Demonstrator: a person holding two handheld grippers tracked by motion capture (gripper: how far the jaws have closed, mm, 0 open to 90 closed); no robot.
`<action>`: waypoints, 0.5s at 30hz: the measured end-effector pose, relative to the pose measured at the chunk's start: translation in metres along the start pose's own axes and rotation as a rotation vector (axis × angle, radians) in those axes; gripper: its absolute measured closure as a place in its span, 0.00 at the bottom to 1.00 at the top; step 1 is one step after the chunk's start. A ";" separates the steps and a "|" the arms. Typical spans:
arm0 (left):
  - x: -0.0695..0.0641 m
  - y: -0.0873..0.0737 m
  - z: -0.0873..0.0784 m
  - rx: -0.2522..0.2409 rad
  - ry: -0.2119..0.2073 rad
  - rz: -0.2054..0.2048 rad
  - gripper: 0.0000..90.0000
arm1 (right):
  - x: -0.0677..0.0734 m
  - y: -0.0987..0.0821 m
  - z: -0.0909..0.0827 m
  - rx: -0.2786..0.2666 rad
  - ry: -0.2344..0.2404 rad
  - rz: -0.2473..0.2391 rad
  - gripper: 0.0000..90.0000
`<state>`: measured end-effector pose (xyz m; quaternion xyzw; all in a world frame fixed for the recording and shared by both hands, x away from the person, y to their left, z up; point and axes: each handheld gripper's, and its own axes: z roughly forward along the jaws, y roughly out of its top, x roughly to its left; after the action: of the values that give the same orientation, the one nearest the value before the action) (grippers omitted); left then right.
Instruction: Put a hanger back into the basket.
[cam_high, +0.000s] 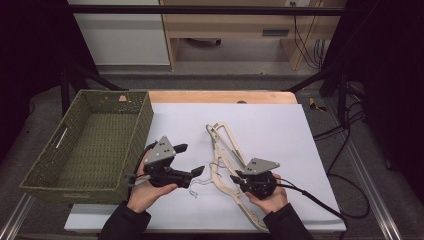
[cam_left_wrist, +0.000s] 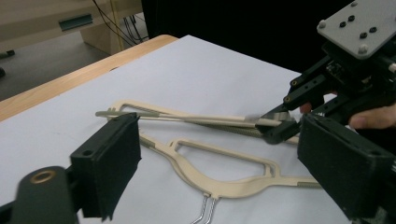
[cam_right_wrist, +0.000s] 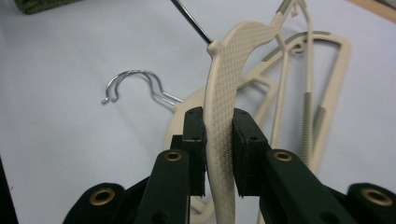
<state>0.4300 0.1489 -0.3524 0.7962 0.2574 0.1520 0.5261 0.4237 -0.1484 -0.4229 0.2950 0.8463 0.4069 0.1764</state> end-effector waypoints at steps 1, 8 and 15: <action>0.002 -0.001 -0.002 -0.002 0.008 -0.003 0.13 | -0.003 0.001 -0.003 -0.003 -0.010 0.004 0.88; 0.010 -0.011 -0.006 0.017 0.026 -0.030 0.10 | -0.025 0.003 -0.027 -0.036 -0.120 0.018 0.95; 0.011 -0.014 -0.004 0.036 0.031 -0.027 0.09 | -0.039 0.001 -0.042 -0.062 -0.109 0.043 0.96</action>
<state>0.4335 0.1629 -0.3638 0.7994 0.2791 0.1526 0.5096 0.4311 -0.1978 -0.3939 0.3294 0.8160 0.4198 0.2226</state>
